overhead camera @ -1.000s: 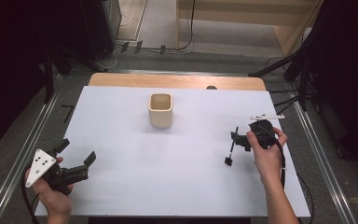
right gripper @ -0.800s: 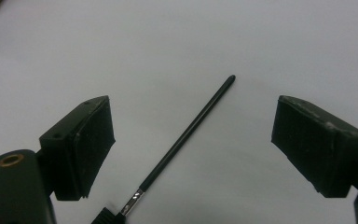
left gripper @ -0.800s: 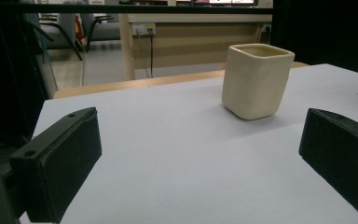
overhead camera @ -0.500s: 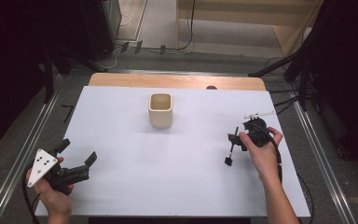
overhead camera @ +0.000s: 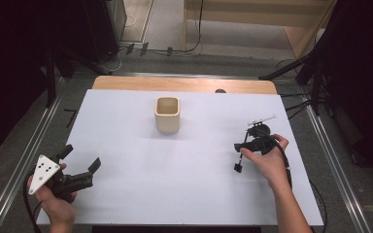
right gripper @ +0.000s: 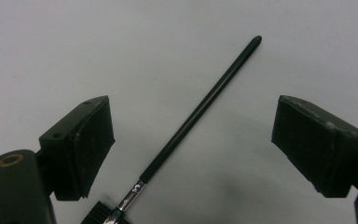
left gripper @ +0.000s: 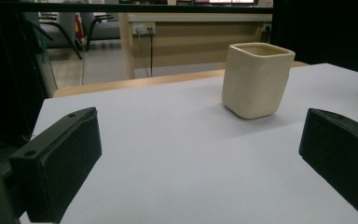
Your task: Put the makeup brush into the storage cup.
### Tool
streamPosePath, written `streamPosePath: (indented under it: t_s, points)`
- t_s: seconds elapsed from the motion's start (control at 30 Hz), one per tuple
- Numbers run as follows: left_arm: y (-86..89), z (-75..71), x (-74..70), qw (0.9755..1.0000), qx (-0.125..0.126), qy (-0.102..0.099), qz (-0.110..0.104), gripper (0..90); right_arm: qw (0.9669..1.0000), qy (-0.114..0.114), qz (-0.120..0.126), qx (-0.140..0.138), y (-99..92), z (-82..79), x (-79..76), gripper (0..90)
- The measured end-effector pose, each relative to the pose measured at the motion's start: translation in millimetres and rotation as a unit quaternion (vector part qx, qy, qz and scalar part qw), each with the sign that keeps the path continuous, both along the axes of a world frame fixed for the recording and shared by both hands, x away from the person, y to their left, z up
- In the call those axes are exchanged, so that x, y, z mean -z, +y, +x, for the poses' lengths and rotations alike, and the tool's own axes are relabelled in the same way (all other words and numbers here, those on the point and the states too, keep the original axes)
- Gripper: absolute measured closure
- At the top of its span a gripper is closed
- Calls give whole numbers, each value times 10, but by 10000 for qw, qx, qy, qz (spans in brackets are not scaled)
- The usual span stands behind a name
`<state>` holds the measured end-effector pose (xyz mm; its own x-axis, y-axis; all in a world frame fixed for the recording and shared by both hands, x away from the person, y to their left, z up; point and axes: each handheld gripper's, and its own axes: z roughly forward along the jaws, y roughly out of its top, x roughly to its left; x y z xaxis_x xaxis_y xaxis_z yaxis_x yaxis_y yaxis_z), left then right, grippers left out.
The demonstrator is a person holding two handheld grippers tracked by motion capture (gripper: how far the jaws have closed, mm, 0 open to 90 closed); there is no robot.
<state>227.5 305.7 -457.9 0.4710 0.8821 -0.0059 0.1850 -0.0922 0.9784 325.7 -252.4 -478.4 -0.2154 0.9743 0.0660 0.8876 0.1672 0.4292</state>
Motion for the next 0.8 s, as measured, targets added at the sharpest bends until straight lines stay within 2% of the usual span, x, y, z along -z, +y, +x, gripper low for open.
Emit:
streamPosePath:
  t_s: [0.17, 0.43, 0.47, 0.63, 0.8]
  points:
    - [-3, 2, 3, 10000, 3, 2, 16, 0, 9997, 145, -121, 126, 1, 14, 33, 145]
    - [-2, 4, 8, 10000, 12, 6, 26, 0, 9985, 321, -417, 116, 47, 11, 114, 258]
    - [-3, 5, 9, 10000, 8, 8, 21, 0, 9983, 385, -421, 107, 64, 13, 135, 276]
    - [-7, 6, 11, 10000, 14, 19, 13, 0, 9983, 428, -370, 153, 64, 16, 148, 291]
    - [-18, 6, 12, 10000, 24, 12, 14, 0, 9982, 474, -331, 150, 60, 9, 126, 408]
